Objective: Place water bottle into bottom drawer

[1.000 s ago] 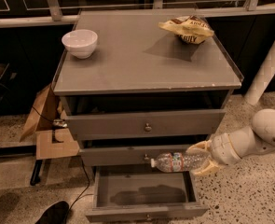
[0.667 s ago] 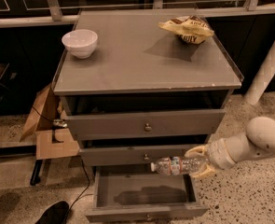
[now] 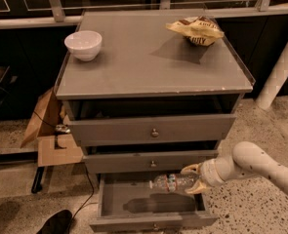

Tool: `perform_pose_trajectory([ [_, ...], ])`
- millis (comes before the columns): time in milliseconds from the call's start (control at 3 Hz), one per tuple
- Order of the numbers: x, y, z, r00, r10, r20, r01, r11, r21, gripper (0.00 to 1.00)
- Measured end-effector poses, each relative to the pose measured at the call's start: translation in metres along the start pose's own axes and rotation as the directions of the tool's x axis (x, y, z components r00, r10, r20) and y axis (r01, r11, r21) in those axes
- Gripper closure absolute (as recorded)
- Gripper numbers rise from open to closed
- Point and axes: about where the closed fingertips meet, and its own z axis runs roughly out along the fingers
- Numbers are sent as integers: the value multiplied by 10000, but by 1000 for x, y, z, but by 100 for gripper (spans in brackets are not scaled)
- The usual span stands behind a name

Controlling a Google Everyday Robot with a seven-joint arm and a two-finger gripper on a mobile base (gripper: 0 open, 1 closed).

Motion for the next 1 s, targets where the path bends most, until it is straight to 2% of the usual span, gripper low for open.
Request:
perform_pose_trajectory([
  [333,41,5,68,9991,402,129,-396,9984,-404,100],
  [667,41,9,72,9988,453,187,-444,9980,-456,100],
  [1000,52,14,87,9998,144,-123,-152,9980,-616,100],
])
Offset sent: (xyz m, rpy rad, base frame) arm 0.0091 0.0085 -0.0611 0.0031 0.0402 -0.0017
